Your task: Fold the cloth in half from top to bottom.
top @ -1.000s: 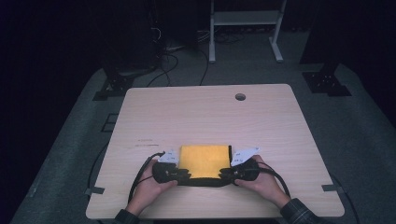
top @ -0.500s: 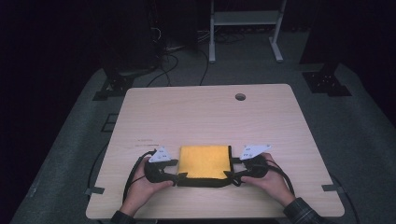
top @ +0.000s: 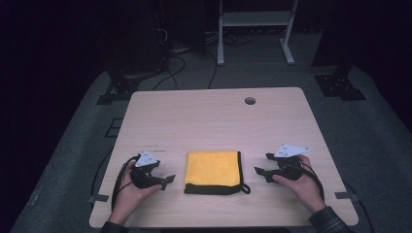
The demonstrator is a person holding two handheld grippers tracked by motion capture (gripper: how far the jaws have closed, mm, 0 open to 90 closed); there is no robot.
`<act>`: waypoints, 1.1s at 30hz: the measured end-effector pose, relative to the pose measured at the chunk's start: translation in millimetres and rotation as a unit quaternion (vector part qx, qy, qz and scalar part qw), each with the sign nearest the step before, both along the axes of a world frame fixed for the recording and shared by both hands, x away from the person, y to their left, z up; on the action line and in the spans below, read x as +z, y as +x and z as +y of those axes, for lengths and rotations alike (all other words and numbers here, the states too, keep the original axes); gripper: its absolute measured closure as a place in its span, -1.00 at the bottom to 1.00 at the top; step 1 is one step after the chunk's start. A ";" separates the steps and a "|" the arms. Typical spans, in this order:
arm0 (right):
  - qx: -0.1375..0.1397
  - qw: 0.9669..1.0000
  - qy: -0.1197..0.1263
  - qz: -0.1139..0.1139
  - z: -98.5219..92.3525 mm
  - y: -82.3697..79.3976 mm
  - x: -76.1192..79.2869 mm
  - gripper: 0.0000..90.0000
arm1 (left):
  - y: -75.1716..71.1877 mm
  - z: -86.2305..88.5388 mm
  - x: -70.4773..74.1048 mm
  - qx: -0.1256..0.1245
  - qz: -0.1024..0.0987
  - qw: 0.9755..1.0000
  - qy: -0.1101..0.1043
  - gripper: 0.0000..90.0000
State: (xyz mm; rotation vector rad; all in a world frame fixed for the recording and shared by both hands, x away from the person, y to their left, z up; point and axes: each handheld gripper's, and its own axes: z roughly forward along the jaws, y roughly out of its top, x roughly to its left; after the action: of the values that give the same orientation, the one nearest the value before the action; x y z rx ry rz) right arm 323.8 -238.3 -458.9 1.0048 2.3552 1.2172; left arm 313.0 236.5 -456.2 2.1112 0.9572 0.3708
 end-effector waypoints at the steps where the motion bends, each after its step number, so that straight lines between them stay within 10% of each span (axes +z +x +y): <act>1: -0.006 1.000 -0.001 0.000 -4.0 -1.1 -0.5 -0.47 | -0.6 3.3 -0.7 0.005 0.002 1.000 0.003 -0.76; 18: -0.097 0.993 -0.041 0.052 -60.9 -21.3 -22.7 -0.61 | -8.3 31.0 -24.6 0.029 0.008 0.998 0.048 -0.96; 33: -0.099 0.993 -0.049 0.032 -69.4 -26.3 -28.1 -0.73 | -10.8 33.2 -27.4 0.028 0.000 0.999 0.041 -1.00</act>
State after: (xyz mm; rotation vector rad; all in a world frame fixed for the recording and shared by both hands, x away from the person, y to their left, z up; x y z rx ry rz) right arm 297.5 -307.7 -486.9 1.2275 2.2720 1.0011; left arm 302.2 269.7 -483.6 2.1615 1.0185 0.4468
